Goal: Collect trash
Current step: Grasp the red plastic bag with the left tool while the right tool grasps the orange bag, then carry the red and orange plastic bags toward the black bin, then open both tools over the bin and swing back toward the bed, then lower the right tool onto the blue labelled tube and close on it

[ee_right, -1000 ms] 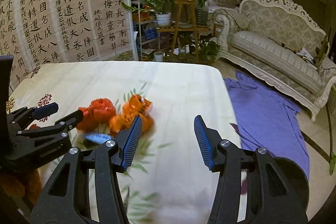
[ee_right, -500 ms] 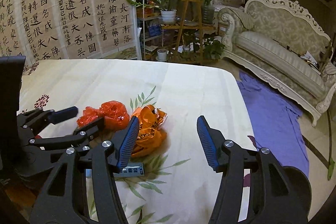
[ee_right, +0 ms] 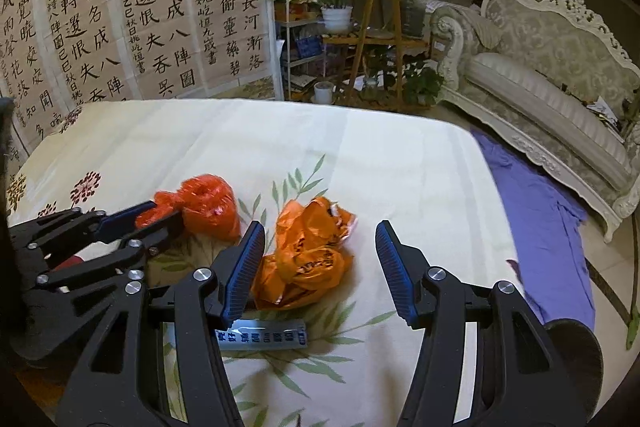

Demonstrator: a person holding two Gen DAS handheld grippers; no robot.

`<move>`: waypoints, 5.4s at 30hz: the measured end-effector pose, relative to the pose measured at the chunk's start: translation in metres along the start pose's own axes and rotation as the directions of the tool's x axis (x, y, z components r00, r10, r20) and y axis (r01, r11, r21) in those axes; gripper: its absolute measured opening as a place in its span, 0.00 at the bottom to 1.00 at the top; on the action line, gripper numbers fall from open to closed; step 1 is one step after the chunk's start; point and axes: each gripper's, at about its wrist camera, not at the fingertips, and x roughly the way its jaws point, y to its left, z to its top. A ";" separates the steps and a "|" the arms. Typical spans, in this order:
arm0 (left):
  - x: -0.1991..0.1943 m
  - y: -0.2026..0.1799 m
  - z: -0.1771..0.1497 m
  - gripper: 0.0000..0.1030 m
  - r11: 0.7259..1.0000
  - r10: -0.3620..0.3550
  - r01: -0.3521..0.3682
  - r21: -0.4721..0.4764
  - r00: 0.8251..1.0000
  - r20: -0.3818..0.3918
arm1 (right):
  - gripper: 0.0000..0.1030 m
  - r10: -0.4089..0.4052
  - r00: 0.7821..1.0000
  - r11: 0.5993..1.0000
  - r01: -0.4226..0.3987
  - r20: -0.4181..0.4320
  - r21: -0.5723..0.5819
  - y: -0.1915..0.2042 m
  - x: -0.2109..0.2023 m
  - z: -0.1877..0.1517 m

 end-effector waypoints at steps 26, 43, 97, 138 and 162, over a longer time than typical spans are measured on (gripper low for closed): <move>-0.041 0.016 -0.017 0.29 0.997 0.030 -0.027 -0.074 0.999 0.042 | 0.43 0.013 0.998 1.000 -0.014 0.066 0.013 -0.001 -0.040 -0.012; -0.092 -0.046 -0.055 0.29 0.995 -0.082 0.086 -0.048 0.994 0.067 | 0.44 -0.091 0.992 0.992 0.081 0.093 0.101 -0.048 -0.128 -0.090; -0.059 -0.234 -0.076 0.64 0.960 -0.172 0.166 0.224 0.985 0.009 | 0.59 -0.336 0.942 0.876 0.312 0.001 0.367 -0.203 -0.162 -0.181; -0.054 0.044 -0.063 0.65 0.975 0.192 -0.196 -0.102 0.980 -0.048 | 0.61 -0.073 0.989 0.996 0.078 -0.127 0.033 -0.008 -0.010 -0.051; -0.047 0.072 -0.053 0.67 0.973 0.160 -0.165 -0.163 0.986 -0.043 | 0.63 -0.051 0.994 0.989 0.063 -0.093 0.137 0.006 0.004 -0.020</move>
